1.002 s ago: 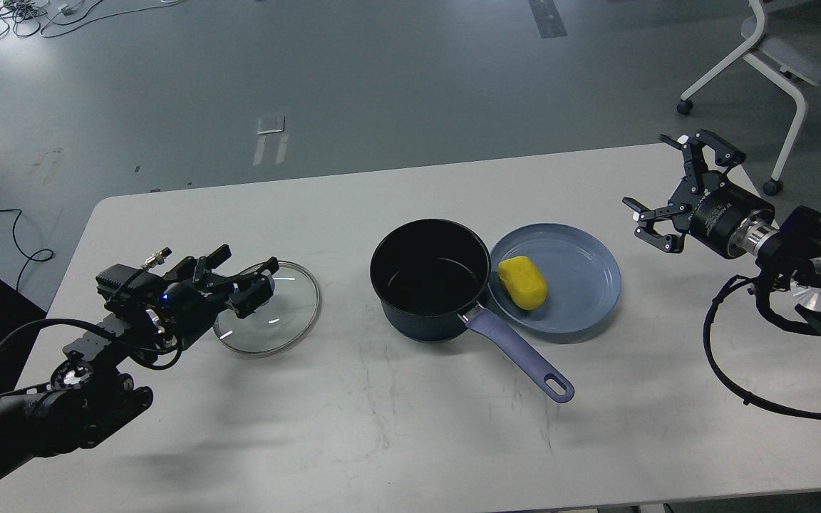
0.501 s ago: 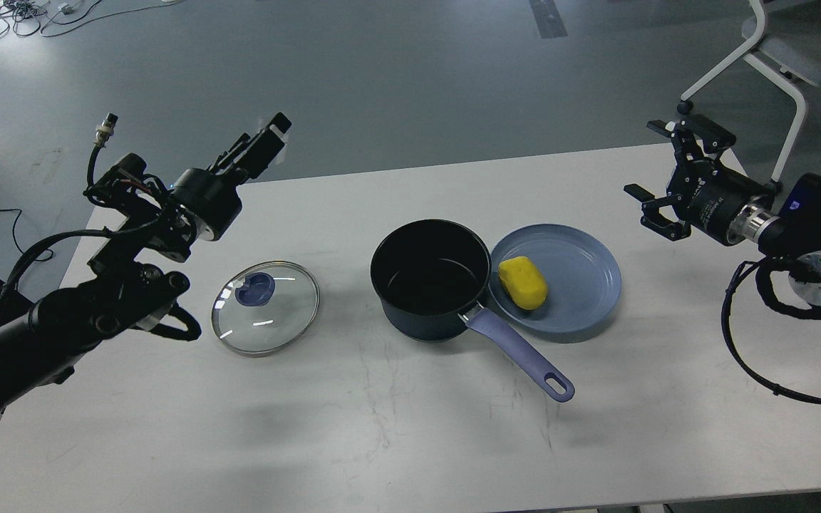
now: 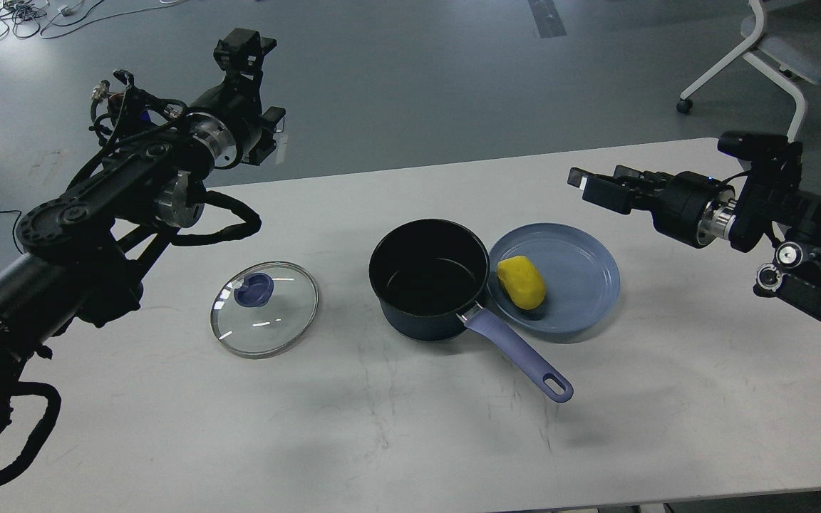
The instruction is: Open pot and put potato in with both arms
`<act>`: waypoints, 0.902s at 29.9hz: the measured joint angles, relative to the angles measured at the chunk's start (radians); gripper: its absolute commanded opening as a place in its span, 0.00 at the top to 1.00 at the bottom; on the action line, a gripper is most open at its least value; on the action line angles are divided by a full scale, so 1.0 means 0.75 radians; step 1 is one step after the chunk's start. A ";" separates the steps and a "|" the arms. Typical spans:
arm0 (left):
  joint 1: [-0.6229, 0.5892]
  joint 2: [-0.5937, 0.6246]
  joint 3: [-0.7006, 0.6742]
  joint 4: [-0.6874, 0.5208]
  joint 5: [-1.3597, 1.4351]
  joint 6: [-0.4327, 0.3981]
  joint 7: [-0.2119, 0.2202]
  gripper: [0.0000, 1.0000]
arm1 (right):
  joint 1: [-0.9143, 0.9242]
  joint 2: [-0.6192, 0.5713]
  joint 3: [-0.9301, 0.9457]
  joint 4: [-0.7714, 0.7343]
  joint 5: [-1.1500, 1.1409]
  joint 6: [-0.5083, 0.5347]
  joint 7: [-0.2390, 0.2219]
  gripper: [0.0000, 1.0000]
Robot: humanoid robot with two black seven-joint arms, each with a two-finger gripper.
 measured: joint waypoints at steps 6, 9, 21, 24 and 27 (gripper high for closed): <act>0.026 0.010 0.001 -0.001 0.003 -0.001 -0.001 0.02 | -0.014 0.057 -0.091 -0.007 -0.033 -0.021 -0.006 0.00; 0.033 0.011 0.003 -0.001 0.007 0.000 -0.003 0.02 | -0.029 0.083 -0.146 -0.012 -0.033 -0.018 -0.010 0.00; 0.071 0.007 0.004 -0.002 0.020 0.002 -0.025 0.02 | -0.043 0.243 -0.238 -0.096 -0.032 -0.012 -0.017 0.00; 0.072 0.005 0.004 -0.002 0.020 0.002 -0.042 0.02 | -0.027 0.289 -0.257 -0.143 -0.033 -0.012 -0.017 0.00; 0.073 0.005 0.005 -0.002 0.020 0.002 -0.046 0.02 | -0.016 0.305 -0.272 -0.176 -0.034 -0.012 -0.019 0.00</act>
